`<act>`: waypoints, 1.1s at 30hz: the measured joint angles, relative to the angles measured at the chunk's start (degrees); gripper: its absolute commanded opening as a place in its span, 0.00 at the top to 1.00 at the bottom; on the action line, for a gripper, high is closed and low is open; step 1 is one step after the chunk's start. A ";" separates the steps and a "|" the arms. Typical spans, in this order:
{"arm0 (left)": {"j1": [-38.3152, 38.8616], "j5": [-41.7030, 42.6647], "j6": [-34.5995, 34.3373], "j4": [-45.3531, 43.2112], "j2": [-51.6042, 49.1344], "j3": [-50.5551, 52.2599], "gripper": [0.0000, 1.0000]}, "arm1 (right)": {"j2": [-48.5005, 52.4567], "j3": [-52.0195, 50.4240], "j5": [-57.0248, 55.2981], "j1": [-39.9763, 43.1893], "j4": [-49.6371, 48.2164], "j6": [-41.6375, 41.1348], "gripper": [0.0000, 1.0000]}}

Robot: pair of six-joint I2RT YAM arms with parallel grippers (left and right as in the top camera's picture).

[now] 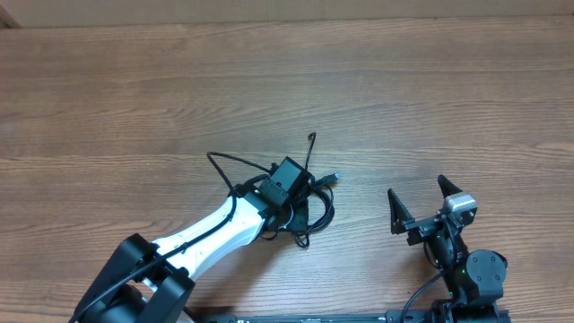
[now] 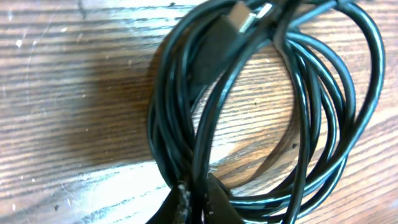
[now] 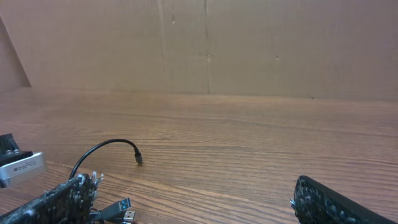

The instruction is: Untangle cables

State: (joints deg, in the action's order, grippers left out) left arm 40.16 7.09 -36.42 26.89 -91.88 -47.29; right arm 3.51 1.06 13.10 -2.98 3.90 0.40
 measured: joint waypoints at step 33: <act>-6.84 1.86 6.71 16.68 -0.04 -19.82 0.54 | 0.00 0.00 -0.02 0.00 -0.02 0.02 0.00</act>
State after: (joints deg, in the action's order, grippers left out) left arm 33.32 8.95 -29.71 43.57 -91.92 -67.11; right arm 3.51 1.06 13.08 -2.98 3.88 0.43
